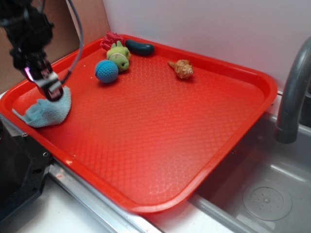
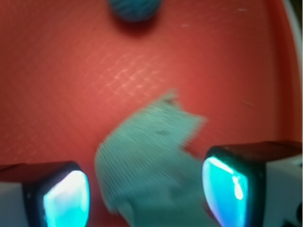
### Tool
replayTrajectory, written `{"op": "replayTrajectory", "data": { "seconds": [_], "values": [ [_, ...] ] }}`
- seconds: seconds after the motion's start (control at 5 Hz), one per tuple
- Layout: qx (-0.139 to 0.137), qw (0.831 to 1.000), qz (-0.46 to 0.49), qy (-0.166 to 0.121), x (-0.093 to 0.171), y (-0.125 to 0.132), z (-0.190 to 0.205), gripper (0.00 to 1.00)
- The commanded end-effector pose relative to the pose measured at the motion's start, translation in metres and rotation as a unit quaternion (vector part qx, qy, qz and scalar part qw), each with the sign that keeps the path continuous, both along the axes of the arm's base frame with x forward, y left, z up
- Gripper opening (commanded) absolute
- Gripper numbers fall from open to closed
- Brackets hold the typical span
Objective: Grab the blue cloth.
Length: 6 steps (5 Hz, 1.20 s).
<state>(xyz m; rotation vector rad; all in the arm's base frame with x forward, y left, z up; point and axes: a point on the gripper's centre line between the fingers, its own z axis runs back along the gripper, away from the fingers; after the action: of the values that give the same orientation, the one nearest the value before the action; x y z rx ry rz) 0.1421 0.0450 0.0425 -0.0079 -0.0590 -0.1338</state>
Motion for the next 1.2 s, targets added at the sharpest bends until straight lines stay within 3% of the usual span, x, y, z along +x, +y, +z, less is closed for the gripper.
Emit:
{"op": "replayTrajectory", "data": {
  "seconds": [0.0,0.2,0.4,0.8,1.0],
  "values": [
    [0.001,1.000,0.013,0.008,-0.001,0.017,-0.022,1.00],
    [0.017,0.999,0.027,0.019,-0.001,0.024,-0.023,1.00],
    [0.028,0.998,0.038,0.028,-0.001,0.028,-0.024,0.00],
    [0.056,0.997,0.044,0.007,0.014,0.025,-0.002,0.00],
    [0.048,0.996,0.065,-0.039,0.029,0.007,0.045,0.00]
  ]
}}
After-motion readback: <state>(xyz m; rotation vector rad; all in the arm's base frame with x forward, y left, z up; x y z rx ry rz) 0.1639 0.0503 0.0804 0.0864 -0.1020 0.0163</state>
